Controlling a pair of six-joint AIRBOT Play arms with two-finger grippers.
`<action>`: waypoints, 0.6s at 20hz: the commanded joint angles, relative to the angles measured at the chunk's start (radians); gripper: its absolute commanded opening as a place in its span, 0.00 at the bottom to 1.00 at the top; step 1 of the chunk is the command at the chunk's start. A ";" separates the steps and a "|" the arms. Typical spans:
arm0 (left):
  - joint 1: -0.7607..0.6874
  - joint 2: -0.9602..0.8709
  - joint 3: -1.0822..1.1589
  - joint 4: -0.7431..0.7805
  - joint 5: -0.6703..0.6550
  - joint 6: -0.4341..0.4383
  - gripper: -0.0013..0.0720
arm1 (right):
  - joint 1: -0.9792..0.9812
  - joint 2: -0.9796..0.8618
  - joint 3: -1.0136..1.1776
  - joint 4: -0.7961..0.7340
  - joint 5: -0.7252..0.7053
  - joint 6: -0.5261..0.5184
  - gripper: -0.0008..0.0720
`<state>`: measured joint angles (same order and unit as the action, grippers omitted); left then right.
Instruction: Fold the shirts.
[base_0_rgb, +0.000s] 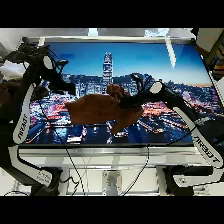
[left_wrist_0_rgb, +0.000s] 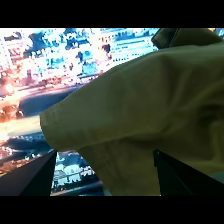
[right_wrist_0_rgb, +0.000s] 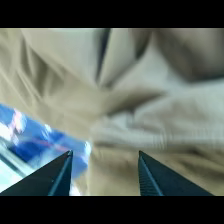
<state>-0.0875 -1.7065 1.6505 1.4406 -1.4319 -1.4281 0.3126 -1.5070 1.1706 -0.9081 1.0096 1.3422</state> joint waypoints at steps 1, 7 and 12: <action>0.001 0.000 -0.063 0.000 0.032 0.023 0.96 | 0.001 0.000 0.014 -0.115 0.138 0.098 0.66; 0.001 -0.001 -0.177 0.021 0.127 0.041 0.96 | 0.002 -0.002 0.014 -0.091 -0.055 0.136 0.66; 0.021 -0.002 -0.180 0.108 0.128 0.040 0.96 | 0.015 -0.045 0.014 0.000 -0.138 0.113 0.66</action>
<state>-0.0799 -1.7077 1.4799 1.5120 -1.3121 -1.3899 0.3191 -1.5311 1.1839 -0.9428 0.9318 1.4597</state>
